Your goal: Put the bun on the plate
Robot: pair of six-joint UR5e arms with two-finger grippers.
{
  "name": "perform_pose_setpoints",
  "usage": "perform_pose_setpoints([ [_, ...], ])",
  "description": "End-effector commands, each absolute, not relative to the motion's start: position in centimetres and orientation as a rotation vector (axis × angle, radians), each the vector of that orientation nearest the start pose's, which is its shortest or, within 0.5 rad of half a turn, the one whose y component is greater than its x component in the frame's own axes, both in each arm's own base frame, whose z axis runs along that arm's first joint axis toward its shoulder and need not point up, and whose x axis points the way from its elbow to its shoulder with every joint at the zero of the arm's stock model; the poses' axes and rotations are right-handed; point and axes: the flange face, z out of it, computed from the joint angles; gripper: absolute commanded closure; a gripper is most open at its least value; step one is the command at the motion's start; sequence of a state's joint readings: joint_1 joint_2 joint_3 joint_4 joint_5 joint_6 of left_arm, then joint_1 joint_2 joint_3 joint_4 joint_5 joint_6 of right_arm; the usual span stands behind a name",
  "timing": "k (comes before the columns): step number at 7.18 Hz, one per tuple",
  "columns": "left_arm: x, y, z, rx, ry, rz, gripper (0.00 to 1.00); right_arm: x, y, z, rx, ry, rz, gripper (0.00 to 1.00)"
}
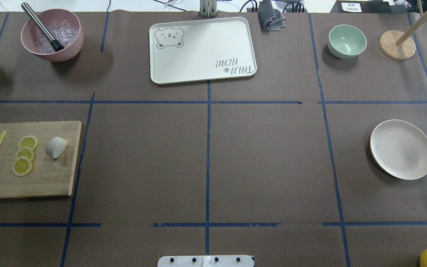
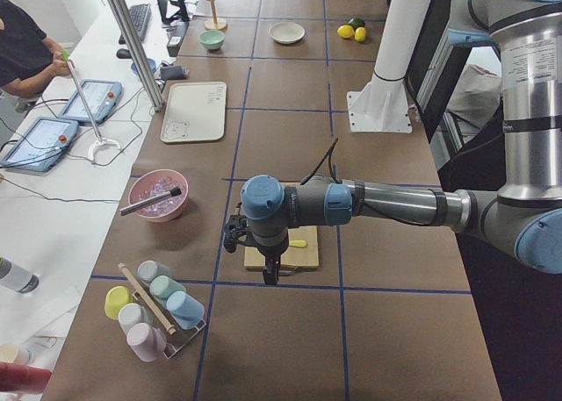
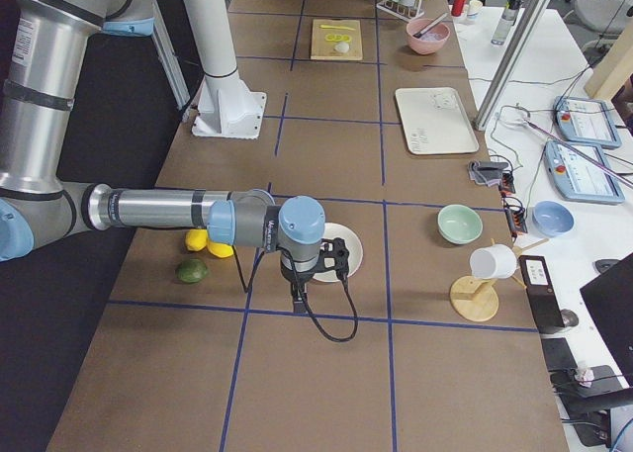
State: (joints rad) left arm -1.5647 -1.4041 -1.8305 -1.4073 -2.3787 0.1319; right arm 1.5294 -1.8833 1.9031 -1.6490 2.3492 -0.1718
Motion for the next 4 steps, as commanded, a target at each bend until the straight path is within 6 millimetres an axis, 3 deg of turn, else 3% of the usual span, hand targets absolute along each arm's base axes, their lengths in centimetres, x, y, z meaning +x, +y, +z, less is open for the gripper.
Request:
perform_pose_setpoints([
  [1, -5.82, -41.49, 61.92, -0.012, 0.818, 0.103, 0.0, 4.86, -35.92, 63.48, -0.002, -0.78, -0.181, 0.0],
  [4, -5.82, -41.5, 61.9, -0.01, 0.818, 0.105, 0.0, 4.88, -35.51, 63.84, -0.01, -0.781, -0.173, 0.0],
])
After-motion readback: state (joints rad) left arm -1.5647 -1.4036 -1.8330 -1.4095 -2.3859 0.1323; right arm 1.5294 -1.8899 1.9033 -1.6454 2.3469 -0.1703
